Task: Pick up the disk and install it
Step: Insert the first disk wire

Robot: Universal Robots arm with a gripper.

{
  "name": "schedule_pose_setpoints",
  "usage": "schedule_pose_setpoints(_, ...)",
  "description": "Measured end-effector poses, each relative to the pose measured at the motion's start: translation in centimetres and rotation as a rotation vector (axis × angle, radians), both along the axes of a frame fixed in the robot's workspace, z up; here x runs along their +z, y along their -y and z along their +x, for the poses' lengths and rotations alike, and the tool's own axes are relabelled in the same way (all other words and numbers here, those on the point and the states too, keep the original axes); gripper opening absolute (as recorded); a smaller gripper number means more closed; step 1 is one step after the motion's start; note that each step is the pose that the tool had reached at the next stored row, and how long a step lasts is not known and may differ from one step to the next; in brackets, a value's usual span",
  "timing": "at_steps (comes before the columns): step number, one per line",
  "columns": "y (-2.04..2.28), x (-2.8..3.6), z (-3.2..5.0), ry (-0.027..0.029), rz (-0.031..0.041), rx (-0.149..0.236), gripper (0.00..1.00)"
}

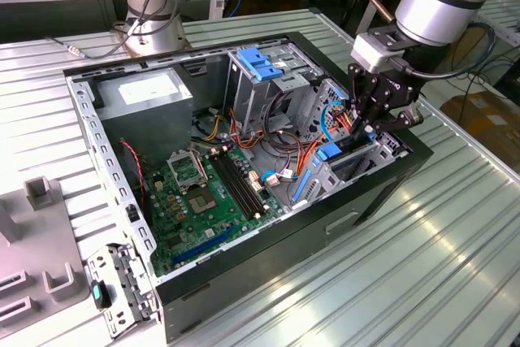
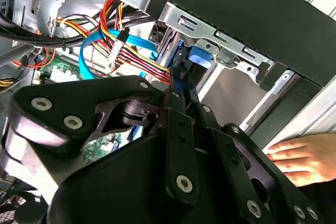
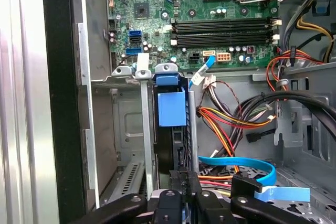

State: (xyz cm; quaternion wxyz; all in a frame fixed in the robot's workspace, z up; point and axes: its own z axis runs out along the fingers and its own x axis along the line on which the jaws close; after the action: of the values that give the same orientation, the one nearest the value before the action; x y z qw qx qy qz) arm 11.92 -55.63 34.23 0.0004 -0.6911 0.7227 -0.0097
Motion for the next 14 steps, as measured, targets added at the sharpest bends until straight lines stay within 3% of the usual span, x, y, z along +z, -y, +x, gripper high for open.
schedule_pose_setpoints(6, 0.01, 0.01, 0.0, 0.0001, 0.0, 0.0, 0.17)
schedule_pose_setpoints(7, 0.02, 0.05, 0.0, 0.0, 0.0001, 0.0, 0.24)
schedule_pose_setpoints(9, 0.01, 0.86, 0.0, 0.0, 0.0, 0.0, 0.24)
schedule_pose_setpoints(12, 0.01, 0.86, 0.0, 0.0, 0.0002, 0.002, 0.24)
schedule_pose_setpoints(14, 0.01, 0.86, 0.0, 0.0, 0.0001, 0.003, 0.16)
